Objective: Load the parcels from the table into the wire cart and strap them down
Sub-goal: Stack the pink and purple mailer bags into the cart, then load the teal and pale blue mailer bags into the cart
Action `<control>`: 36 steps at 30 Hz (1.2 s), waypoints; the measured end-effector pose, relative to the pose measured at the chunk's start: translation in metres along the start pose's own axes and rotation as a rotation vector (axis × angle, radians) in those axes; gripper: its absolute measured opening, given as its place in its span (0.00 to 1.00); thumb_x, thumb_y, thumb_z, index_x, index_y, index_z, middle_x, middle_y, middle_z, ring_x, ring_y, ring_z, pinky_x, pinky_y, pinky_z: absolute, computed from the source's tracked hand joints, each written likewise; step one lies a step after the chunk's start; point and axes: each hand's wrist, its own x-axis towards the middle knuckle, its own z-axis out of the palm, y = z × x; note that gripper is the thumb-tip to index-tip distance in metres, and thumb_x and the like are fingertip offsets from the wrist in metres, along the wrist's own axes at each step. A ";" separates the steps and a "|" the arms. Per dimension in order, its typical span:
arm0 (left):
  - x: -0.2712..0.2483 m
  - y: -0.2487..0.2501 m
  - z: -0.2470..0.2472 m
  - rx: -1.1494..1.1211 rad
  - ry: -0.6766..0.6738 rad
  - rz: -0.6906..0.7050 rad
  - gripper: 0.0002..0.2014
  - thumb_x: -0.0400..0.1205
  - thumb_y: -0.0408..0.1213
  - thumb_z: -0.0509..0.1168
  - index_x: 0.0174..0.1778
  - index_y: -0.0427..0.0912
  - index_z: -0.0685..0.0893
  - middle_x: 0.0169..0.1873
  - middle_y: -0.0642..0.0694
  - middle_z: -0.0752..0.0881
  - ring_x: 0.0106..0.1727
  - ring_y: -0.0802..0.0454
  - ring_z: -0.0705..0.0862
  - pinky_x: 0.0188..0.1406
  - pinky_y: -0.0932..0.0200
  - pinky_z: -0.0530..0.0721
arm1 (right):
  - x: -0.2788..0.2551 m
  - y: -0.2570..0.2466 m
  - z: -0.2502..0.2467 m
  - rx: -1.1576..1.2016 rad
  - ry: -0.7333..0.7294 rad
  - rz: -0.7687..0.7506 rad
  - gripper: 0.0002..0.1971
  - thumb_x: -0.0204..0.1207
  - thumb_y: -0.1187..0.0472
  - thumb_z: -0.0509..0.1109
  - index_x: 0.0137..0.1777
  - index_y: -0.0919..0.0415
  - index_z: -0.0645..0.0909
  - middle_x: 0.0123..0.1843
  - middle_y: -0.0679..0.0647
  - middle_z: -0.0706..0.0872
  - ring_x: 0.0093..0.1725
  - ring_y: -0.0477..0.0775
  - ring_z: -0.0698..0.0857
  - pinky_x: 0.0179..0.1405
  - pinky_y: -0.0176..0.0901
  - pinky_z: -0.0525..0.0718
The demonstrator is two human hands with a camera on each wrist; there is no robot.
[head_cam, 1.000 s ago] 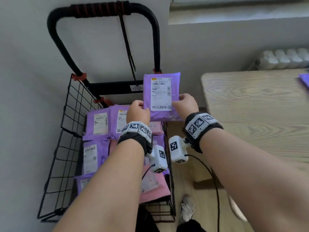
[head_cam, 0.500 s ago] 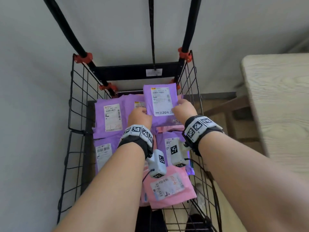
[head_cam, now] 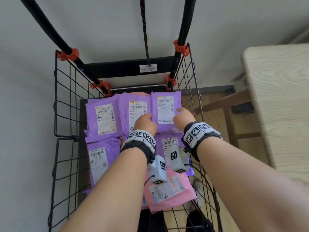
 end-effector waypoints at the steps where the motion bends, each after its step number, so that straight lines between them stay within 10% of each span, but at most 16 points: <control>1: -0.002 0.002 -0.001 -0.006 0.008 -0.003 0.19 0.78 0.24 0.58 0.30 0.54 0.68 0.38 0.51 0.79 0.48 0.49 0.71 0.37 0.61 0.69 | -0.002 0.000 -0.002 -0.002 -0.003 -0.010 0.26 0.79 0.69 0.56 0.78 0.58 0.67 0.70 0.63 0.78 0.64 0.63 0.82 0.63 0.53 0.82; 8: -0.034 0.017 -0.006 -0.016 0.080 -0.002 0.23 0.81 0.29 0.59 0.74 0.43 0.76 0.73 0.45 0.77 0.73 0.45 0.75 0.73 0.54 0.72 | -0.031 0.002 -0.025 0.006 -0.039 -0.152 0.30 0.78 0.70 0.56 0.81 0.54 0.65 0.73 0.60 0.76 0.55 0.57 0.82 0.48 0.45 0.82; 21: -0.188 0.099 -0.001 -0.088 0.341 0.134 0.20 0.84 0.32 0.56 0.71 0.44 0.80 0.69 0.48 0.81 0.65 0.47 0.81 0.59 0.60 0.76 | -0.139 0.054 -0.136 -0.106 0.113 -0.467 0.20 0.78 0.65 0.63 0.69 0.59 0.79 0.67 0.57 0.84 0.64 0.58 0.83 0.63 0.45 0.80; 36: -0.292 0.245 0.085 0.092 0.132 0.541 0.20 0.82 0.38 0.59 0.71 0.45 0.79 0.69 0.48 0.81 0.69 0.47 0.79 0.67 0.57 0.75 | -0.237 0.212 -0.294 0.177 0.455 -0.220 0.23 0.78 0.63 0.66 0.73 0.56 0.76 0.70 0.56 0.81 0.68 0.59 0.80 0.67 0.45 0.76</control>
